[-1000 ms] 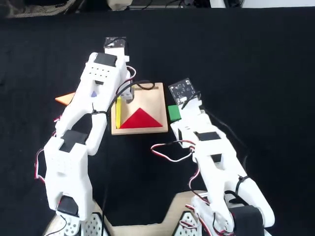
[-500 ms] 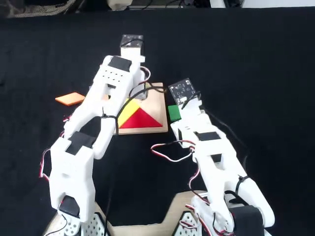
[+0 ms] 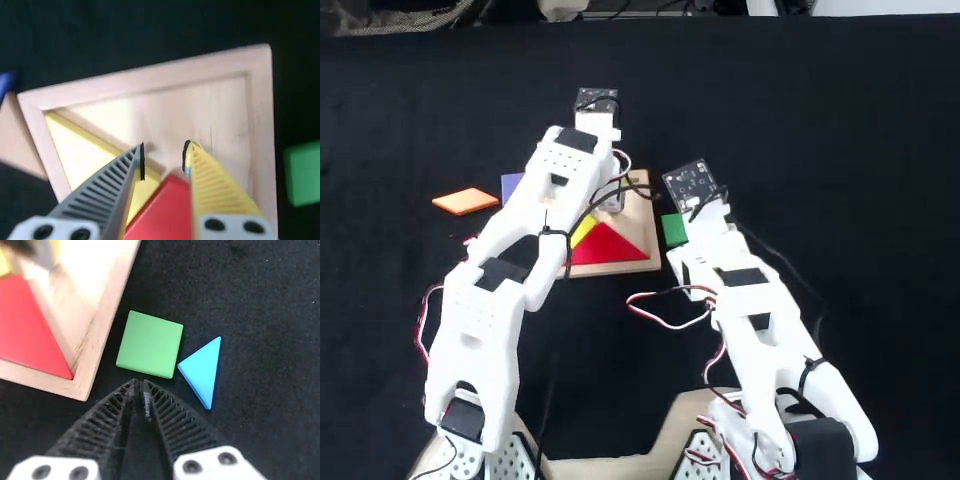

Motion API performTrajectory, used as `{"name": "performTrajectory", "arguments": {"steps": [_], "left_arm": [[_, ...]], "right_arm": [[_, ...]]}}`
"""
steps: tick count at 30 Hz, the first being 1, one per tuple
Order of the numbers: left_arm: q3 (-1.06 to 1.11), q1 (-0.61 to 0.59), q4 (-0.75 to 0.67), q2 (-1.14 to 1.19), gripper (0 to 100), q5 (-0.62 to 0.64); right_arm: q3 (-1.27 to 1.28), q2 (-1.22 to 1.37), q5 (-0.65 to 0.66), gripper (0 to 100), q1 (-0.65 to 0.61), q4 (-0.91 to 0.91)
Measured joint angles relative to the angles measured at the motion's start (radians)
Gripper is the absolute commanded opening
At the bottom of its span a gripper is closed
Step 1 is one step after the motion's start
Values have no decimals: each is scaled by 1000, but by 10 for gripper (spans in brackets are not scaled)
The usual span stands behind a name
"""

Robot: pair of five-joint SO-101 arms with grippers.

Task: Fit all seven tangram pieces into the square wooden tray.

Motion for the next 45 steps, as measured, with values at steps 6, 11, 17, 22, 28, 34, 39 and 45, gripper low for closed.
{"name": "performTrajectory", "arguments": {"steps": [6,11,17,22,28,34,39,45], "left_arm": [[-37,-2,135,3,152,2],[-46,2,106,5,152,-21],[-60,40,86,14,152,-35],[-92,37,94,14,152,-37],[-97,37,37,51,155,-37],[-97,31,63,61,152,-37],[-98,32,130,61,152,-38],[-164,32,172,61,152,-38]], "right_arm": [[0,0,0,15,0,0],[0,0,0,15,0,0],[0,0,0,15,0,0],[0,0,0,15,0,0],[0,0,0,15,0,0],[0,0,0,15,0,0],[0,0,0,15,0,0],[0,0,0,15,0,0]]}}
